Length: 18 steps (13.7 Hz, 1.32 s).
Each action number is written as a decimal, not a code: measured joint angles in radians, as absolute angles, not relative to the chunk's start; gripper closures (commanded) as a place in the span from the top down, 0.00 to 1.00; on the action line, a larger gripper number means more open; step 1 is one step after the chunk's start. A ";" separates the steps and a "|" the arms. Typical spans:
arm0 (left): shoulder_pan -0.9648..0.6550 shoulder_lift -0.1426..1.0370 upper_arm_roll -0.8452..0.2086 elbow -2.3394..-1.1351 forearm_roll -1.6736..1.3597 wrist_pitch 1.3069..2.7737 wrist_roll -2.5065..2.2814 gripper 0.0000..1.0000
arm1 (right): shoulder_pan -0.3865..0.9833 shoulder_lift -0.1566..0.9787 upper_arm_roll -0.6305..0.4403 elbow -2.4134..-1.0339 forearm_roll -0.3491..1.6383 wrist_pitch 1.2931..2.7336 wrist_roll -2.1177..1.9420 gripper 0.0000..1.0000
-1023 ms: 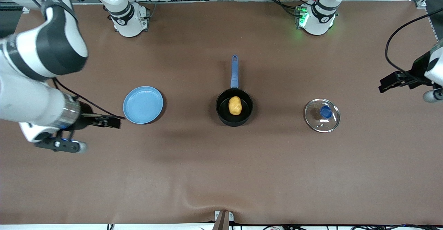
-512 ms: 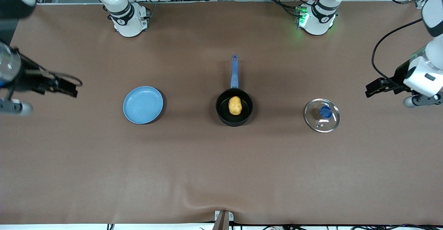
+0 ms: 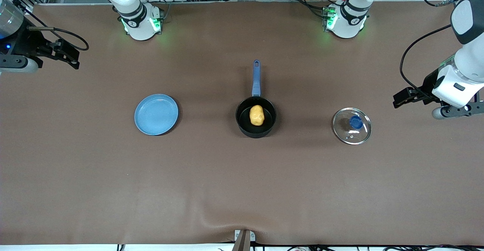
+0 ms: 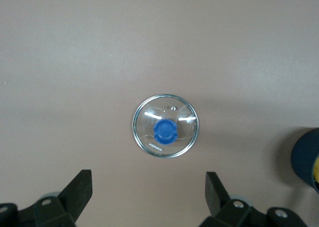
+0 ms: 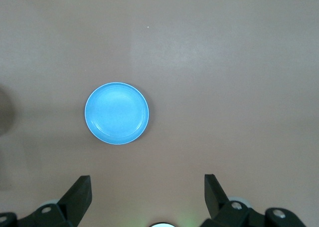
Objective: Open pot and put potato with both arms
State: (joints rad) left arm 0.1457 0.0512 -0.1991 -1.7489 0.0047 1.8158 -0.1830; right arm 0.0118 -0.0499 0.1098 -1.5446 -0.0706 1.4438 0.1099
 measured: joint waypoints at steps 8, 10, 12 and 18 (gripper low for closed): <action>0.154 0.050 -0.189 -1.677 0.005 1.823 -0.183 1.00 | 0.012 0.018 0.082 -1.456 -0.062 1.440 0.089 1.00; 0.155 0.050 -0.189 -1.669 0.005 1.822 -0.183 1.00 | 0.012 0.025 0.058 -1.449 -0.019 1.439 0.068 1.00; 0.155 0.050 -0.187 -1.669 0.005 1.821 -0.183 1.00 | 0.012 0.025 0.031 -1.448 0.004 1.438 0.014 1.00; 0.156 0.050 -0.185 -1.669 0.005 1.820 -0.183 1.00 | 0.018 0.025 0.024 -1.447 0.015 1.434 -0.012 1.00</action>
State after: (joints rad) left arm 0.1555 0.0503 -0.1851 -1.6689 0.0047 1.8202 -0.1830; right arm 0.0179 0.0249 0.0244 -1.4473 0.0151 1.4335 -0.0121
